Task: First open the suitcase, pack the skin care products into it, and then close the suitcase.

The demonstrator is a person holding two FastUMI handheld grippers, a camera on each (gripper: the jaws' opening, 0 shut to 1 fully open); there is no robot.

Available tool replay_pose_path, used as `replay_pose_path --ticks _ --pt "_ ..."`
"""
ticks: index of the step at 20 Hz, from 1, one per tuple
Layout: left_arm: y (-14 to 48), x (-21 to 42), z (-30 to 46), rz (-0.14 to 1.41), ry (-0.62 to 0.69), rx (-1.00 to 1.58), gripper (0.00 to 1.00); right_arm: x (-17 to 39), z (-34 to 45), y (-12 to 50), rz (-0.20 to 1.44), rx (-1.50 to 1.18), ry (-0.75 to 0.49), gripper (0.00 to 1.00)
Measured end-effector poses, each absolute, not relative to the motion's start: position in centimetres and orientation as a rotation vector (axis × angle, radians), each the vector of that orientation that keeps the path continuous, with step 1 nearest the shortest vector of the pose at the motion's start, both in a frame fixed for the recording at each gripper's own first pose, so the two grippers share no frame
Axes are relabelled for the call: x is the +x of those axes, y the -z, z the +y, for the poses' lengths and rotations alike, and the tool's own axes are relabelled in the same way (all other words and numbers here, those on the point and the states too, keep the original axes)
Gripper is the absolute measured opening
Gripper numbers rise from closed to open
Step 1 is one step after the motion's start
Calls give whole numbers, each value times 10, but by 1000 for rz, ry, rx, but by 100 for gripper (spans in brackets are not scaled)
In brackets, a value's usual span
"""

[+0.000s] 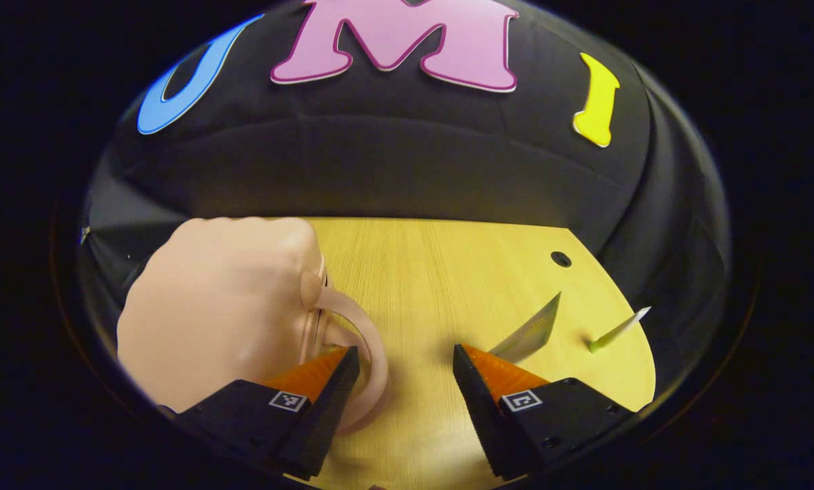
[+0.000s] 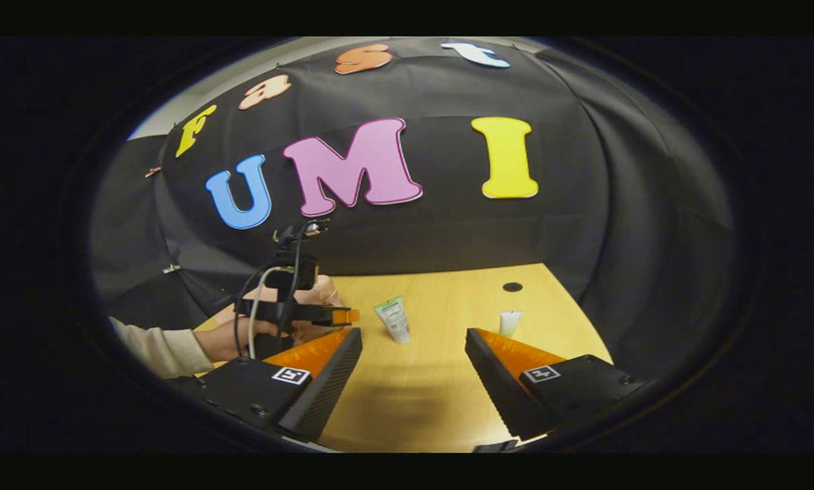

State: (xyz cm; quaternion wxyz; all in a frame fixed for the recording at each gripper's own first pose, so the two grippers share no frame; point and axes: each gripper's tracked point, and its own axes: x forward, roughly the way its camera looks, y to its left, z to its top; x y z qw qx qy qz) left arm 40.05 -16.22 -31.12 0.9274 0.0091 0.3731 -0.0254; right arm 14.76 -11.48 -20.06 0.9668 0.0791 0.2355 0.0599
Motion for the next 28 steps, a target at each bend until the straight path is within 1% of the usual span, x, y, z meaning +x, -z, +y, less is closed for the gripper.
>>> replay_pose_path --ticks 3,4,5,6,7,10,11,14,16,17,19,21,24,26,28 --pt "347 410 -143 870 -4 158 65 152 -116 201 464 87 -159 97" --pt "354 413 -132 903 -33 228 60 154 -119 202 463 88 -157 100" --pt "357 414 -129 913 -38 253 42 153 -119 202 465 105 -152 97" --pt "355 417 -133 905 -23 247 25 153 -119 202 465 132 -145 97" --pt "354 417 -134 905 -2 242 16 155 -120 202 459 162 -141 97" --pt "330 412 -146 894 79 139 12 167 -126 208 457 178 -118 97" --pt "313 412 -143 862 80 106 10 169 -126 206 457 167 -119 97" --pt "230 414 -129 718 95 18 10 170 -129 189 415 114 -102 96" --pt "162 408 -99 642 102 40 10 169 -121 187 417 82 -91 97" --pt "130 405 -72 610 92 68 10 168 -115 189 431 71 -84 97" --pt "74 405 5 543 29 113 10 165 -99 188 453 62 -72 97" --pt "46 406 94 512 -53 114 10 163 -82 184 450 61 -67 97" --pt "48 407 230 497 -185 149 10 163 -64 187 448 22 -53 97" --pt "69 415 285 475 -188 65 9 167 -60 192 432 8 -5 97" --pt "86 426 339 451 -200 62 9 165 -54 199 420 18 43 97"
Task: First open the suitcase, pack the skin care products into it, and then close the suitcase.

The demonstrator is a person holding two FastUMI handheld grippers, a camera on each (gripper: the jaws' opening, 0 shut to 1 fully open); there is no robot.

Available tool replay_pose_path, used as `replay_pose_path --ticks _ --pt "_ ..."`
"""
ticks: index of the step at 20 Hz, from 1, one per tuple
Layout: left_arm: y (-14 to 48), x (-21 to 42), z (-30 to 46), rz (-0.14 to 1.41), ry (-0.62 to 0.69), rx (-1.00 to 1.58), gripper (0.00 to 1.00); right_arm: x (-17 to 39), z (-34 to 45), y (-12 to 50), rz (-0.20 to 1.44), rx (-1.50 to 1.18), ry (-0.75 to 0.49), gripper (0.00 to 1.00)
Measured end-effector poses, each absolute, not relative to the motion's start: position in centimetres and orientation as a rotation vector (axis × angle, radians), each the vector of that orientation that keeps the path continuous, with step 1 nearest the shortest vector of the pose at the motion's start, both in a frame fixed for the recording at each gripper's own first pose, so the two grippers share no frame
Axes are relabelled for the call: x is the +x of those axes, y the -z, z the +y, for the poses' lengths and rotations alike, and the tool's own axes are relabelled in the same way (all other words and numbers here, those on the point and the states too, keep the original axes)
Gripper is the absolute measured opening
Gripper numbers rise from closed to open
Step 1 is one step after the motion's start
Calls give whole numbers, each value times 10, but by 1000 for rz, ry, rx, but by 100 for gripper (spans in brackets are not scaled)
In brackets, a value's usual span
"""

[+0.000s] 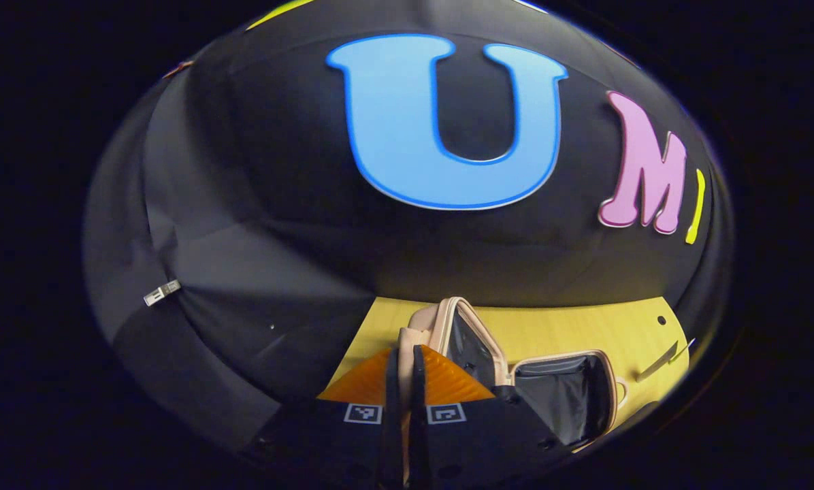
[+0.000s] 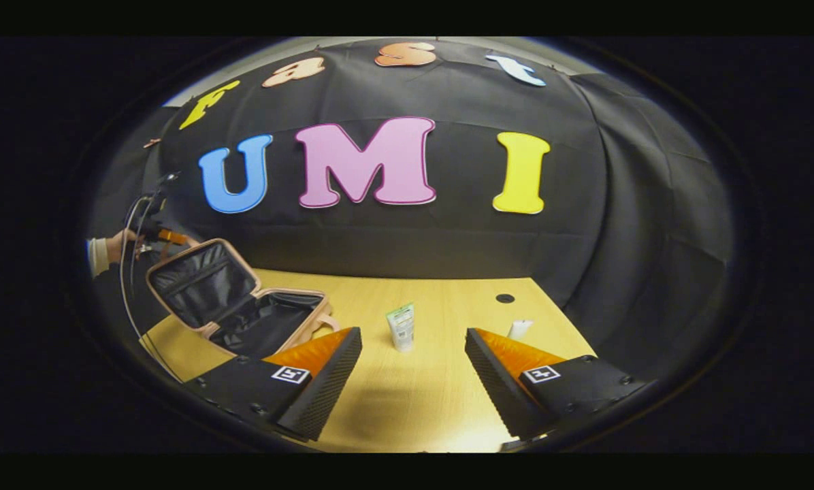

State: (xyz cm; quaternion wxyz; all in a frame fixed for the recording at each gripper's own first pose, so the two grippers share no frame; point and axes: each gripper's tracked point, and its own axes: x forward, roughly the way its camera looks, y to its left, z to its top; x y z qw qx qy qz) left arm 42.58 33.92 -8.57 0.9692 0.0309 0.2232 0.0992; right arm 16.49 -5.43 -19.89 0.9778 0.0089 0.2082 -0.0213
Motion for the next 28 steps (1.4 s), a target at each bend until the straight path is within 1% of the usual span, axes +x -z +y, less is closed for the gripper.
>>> replay_pose_path --ticks 1,2,3,4,7,8,9,10,12,13,15,17,20,23,24,25,27,28 --pt "108 433 365 459 -204 70 10 162 -49 205 420 14 58 97" --pt "128 432 388 482 -247 55 9 159 -43 211 423 4 64 97" --pt "148 438 398 497 -270 2 5 156 -39 219 431 -4 63 97" --pt "168 440 408 515 -296 -50 10 154 -37 228 444 -9 70 97" --pt "226 438 430 577 -321 -140 11 149 -39 243 455 14 103 96" --pt "231 434 439 584 -363 -110 12 149 -42 244 449 11 118 96" --pt "222 431 447 548 -436 -48 17 150 -47 245 439 1 131 96" --pt "207 426 446 498 -461 -23 31 151 -52 245 438 -7 141 96" --pt "169 416 422 357 -443 -30 72 154 -60 243 421 -10 155 96" --pt "149 410 408 291 -427 -24 87 157 -66 239 406 -11 163 96" --pt "97 389 361 177 -392 21 99 166 -81 234 393 -6 165 95" --pt "56 366 300 86 -340 95 96 176 -93 225 373 8 164 95" --pt "29 332 188 10 -264 96 96 189 -115 219 355 13 155 95" --pt "45 300 70 11 -212 15 96 197 -133 227 376 17 132 95" --pt "57 296 33 20 -184 -13 96 199 -142 231 384 23 128 100" --pt "74 293 -4 38 -156 -37 96 200 -150 235 393 33 131 95" --pt "111 291 -71 77 -83 -89 96 203 -166 249 418 55 136 96" --pt "135 291 -107 120 -23 -117 96 206 -174 257 427 67 136 100"
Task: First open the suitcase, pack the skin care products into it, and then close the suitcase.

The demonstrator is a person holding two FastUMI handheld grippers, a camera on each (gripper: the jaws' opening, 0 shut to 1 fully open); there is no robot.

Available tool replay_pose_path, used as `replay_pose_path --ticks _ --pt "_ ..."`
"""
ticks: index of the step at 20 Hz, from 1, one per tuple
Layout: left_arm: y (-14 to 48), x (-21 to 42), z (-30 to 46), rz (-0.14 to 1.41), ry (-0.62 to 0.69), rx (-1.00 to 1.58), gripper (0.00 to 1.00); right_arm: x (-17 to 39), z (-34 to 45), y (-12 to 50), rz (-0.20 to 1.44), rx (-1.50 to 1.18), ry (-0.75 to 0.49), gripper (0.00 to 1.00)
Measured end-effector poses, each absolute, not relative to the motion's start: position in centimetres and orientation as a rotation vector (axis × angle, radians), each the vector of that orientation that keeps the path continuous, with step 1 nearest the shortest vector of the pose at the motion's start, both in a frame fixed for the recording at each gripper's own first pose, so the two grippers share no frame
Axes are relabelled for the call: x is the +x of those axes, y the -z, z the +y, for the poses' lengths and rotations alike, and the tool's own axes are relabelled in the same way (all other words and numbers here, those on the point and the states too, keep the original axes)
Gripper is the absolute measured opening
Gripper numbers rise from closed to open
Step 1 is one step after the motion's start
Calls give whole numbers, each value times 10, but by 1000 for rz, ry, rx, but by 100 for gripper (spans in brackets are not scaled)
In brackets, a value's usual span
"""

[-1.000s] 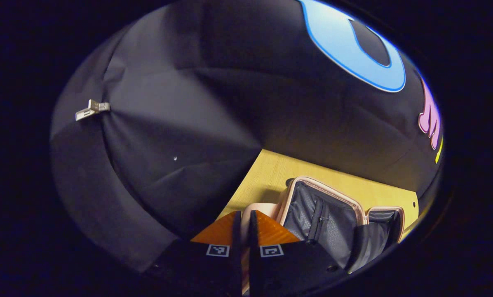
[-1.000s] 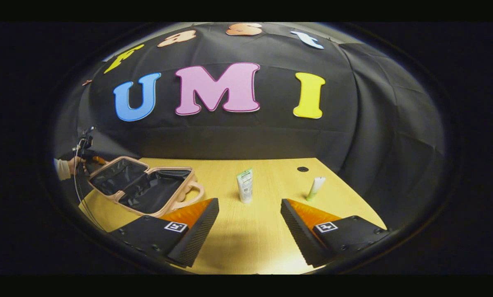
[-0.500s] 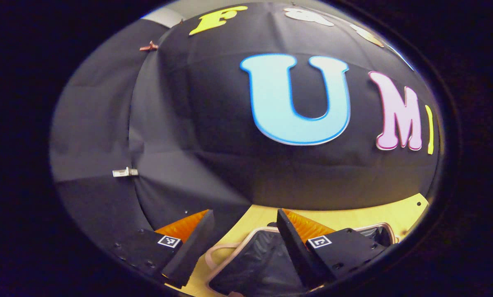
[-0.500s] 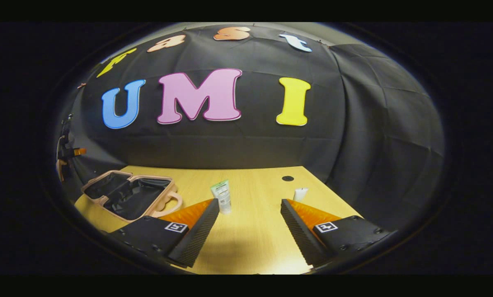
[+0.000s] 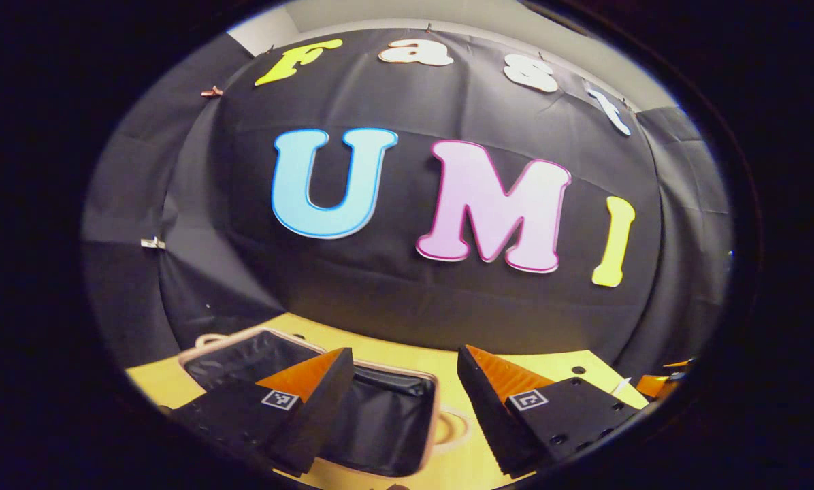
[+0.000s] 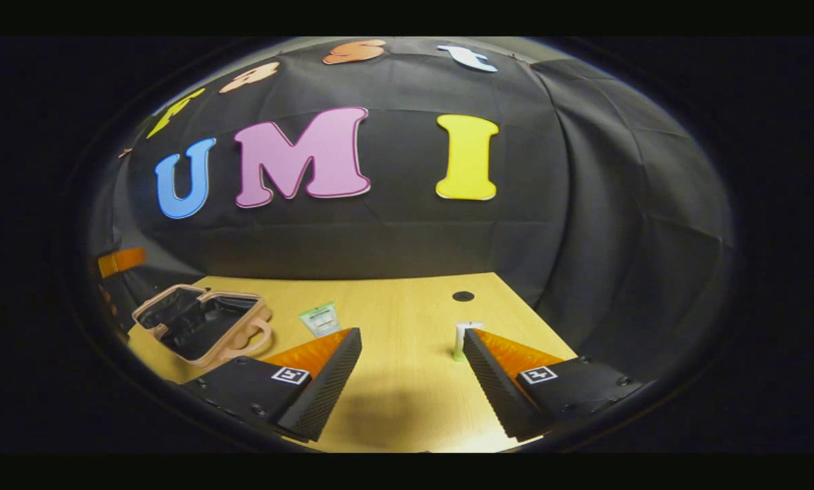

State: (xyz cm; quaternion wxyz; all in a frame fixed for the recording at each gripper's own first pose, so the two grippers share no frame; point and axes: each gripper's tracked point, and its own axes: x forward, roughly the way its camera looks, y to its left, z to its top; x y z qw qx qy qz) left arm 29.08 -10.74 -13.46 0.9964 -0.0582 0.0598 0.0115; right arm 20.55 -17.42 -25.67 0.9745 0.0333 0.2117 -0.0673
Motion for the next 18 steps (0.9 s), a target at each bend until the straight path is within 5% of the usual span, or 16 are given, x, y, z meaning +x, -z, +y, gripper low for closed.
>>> replay_pose_path --ticks 7,14,16,18 --pt "286 336 -259 351 233 21 96 230 -222 328 494 79 189 97" --pt "322 384 -327 447 349 124 96 263 -240 386 550 132 247 98" --pt "332 389 -336 484 344 152 92 273 -243 397 554 144 259 97" --pt "335 389 -336 495 312 180 75 284 -244 405 554 154 272 97"
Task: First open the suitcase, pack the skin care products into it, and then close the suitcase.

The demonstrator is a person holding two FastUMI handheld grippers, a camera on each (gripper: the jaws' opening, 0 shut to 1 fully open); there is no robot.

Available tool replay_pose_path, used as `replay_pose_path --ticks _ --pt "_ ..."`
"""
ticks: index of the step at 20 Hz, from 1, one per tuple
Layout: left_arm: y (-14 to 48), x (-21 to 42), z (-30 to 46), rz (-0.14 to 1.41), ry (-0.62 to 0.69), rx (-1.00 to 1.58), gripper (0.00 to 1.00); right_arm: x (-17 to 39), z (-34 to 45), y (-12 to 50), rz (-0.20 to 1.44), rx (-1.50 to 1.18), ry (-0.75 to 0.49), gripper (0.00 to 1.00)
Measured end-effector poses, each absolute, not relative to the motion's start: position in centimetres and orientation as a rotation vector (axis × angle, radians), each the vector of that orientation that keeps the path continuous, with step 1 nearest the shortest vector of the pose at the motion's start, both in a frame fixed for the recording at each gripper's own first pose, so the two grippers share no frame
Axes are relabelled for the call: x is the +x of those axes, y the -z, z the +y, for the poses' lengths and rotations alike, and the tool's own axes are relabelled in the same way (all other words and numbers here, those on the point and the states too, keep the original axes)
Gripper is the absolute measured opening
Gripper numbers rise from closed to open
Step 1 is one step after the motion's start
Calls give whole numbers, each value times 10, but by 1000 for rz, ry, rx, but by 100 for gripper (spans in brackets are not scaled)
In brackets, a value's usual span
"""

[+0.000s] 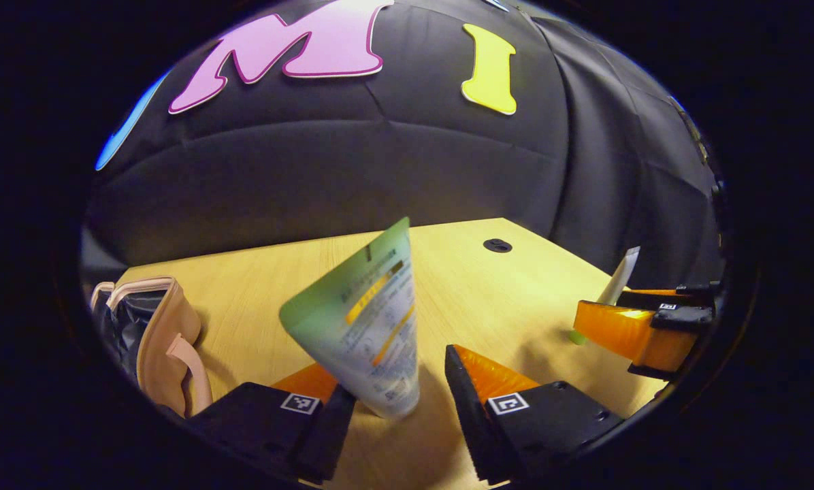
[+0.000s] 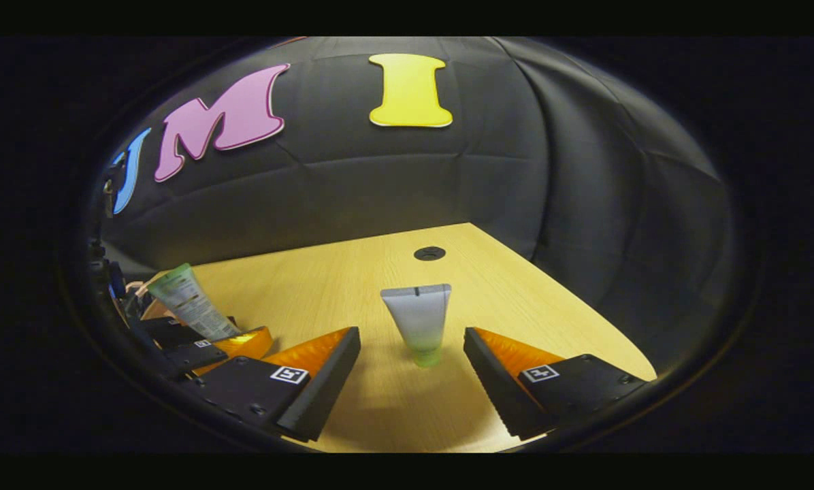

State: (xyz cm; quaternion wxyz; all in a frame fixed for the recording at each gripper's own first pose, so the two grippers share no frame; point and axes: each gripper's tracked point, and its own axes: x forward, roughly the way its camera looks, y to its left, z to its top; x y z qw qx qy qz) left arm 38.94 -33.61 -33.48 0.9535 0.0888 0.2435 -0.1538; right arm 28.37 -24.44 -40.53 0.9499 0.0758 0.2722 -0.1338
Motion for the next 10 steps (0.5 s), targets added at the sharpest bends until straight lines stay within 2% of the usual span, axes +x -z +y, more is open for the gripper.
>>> replay_pose_path --ticks 1,2,5,7,8,10 --pt "340 388 -337 510 319 171 61 290 -247 410 555 156 280 97" --pt "343 391 -341 514 330 153 54 296 -248 414 557 157 286 97" --pt "343 393 -341 513 346 142 46 309 -253 426 562 143 301 97" --pt "343 392 -340 515 344 137 46 314 -255 432 571 115 305 96" --pt "342 391 -338 513 339 133 46 315 -256 434 572 96 312 88" --pt "342 388 -332 511 327 126 46 316 -261 435 571 66 322 58"
